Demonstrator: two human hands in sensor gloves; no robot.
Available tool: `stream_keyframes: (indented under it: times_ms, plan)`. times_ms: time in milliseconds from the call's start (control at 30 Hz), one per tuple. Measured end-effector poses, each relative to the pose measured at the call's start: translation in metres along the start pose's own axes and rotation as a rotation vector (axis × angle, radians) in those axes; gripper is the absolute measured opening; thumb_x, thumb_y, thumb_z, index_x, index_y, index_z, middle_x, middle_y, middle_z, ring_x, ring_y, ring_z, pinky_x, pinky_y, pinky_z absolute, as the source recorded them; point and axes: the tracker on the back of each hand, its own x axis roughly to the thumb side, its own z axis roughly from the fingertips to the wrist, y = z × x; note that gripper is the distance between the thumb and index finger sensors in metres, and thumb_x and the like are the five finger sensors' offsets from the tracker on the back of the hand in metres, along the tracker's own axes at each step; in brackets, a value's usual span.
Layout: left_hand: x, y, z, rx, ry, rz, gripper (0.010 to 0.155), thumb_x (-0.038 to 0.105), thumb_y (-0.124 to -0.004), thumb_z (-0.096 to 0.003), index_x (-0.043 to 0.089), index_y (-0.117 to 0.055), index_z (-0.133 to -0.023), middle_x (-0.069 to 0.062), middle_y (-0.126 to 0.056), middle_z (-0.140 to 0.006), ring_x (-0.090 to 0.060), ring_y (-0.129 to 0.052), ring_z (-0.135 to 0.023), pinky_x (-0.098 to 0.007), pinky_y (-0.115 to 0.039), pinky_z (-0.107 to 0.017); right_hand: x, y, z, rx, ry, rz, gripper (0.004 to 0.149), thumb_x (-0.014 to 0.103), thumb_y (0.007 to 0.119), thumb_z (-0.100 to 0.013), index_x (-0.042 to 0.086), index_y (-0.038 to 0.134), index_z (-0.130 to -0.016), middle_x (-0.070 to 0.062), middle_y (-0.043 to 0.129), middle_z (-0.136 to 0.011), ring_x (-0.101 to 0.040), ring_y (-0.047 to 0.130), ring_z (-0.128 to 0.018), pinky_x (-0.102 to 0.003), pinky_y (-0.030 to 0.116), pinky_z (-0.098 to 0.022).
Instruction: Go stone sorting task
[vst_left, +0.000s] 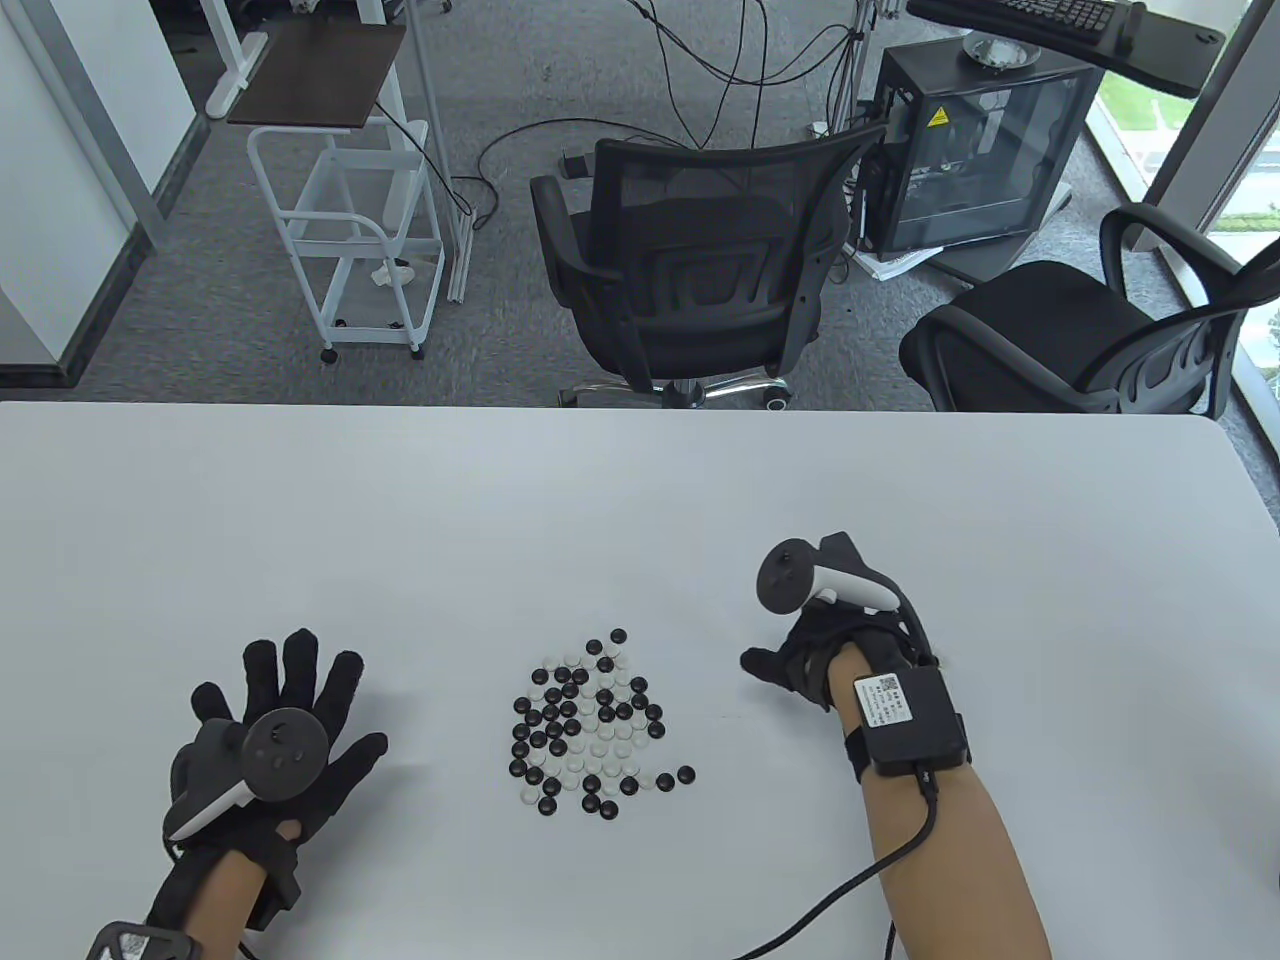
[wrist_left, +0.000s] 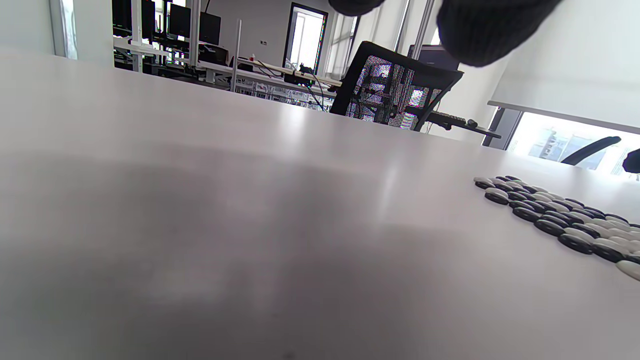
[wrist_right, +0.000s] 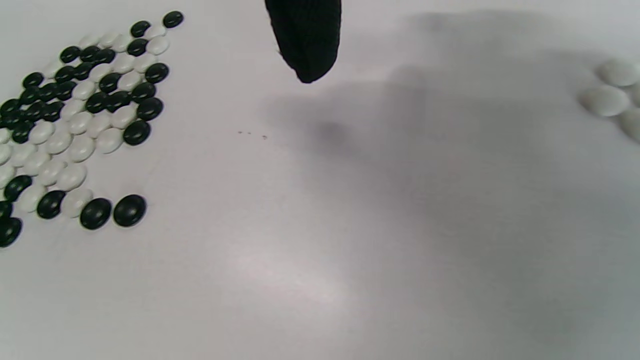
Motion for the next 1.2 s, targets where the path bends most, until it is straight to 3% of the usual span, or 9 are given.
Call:
stream_keyframes:
  times_ms: [267, 500, 633, 967, 1200]
  plan:
    - [0.000, 0.000, 0.000, 0.005, -0.002, 0.002, 0.082, 0.061, -0.056, -0.0610, 0.020, -0.019, -0.121, -0.026, 0.006, -0.120, -0.056, 0.011, -0.102, -0.084, 0.004, -0.050, 0.070, 0.025, -0.010, 0.087, -0.234, 0.059, 0.066, 0.046, 0.055, -0.058, 0.003, 0.072, -0.105, -0.046, 0.013, -0.108, -0.074, 0.002, -0.086, -0.094, 0.019, -0.051]
    - [-0.001, 0.001, 0.000, 0.008, -0.002, 0.004, 0.082, 0.061, -0.057, -0.0609, 0.020, -0.019, -0.121, -0.026, 0.006, -0.120, -0.056, 0.011, -0.102, -0.084, 0.004, -0.050, 0.097, 0.040, -0.018, 0.106, -0.324, 0.094, 0.068, 0.047, 0.055, -0.058, 0.003, 0.064, -0.109, -0.046, 0.008, -0.107, -0.074, -0.001, -0.085, -0.094, 0.017, -0.051]
    - [-0.001, 0.000, 0.000, 0.008, -0.001, 0.002, 0.082, 0.061, -0.056, -0.0610, 0.020, -0.019, -0.121, -0.026, 0.006, -0.120, -0.056, 0.011, -0.102, -0.084, 0.004, -0.050, 0.099, 0.042, -0.023, 0.122, -0.301, 0.113, 0.069, 0.047, 0.054, -0.058, 0.002, 0.063, -0.110, -0.046, 0.007, -0.107, -0.074, -0.002, -0.085, -0.094, 0.017, -0.051]
    - [0.000, 0.000, 0.001, 0.010, -0.005, -0.001, 0.082, 0.061, -0.056, -0.0609, 0.020, -0.019, -0.121, -0.026, 0.006, -0.120, -0.056, 0.011, -0.102, -0.084, 0.004, -0.050, 0.070, 0.045, -0.013, 0.170, -0.220, 0.097, 0.065, 0.046, 0.055, -0.058, 0.006, 0.066, -0.108, -0.045, 0.011, -0.108, -0.074, 0.000, -0.085, -0.094, 0.018, -0.051]
    - [0.000, 0.000, 0.001, 0.010, -0.005, 0.002, 0.081, 0.061, -0.056, -0.0611, 0.020, -0.020, -0.121, -0.026, 0.006, -0.120, -0.056, 0.011, -0.102, -0.084, 0.004, -0.050, -0.009, 0.028, 0.002, 0.122, 0.056, 0.028, 0.065, 0.046, 0.056, -0.058, 0.005, 0.069, -0.107, -0.045, 0.013, -0.108, -0.074, 0.001, -0.086, -0.094, 0.017, -0.051]
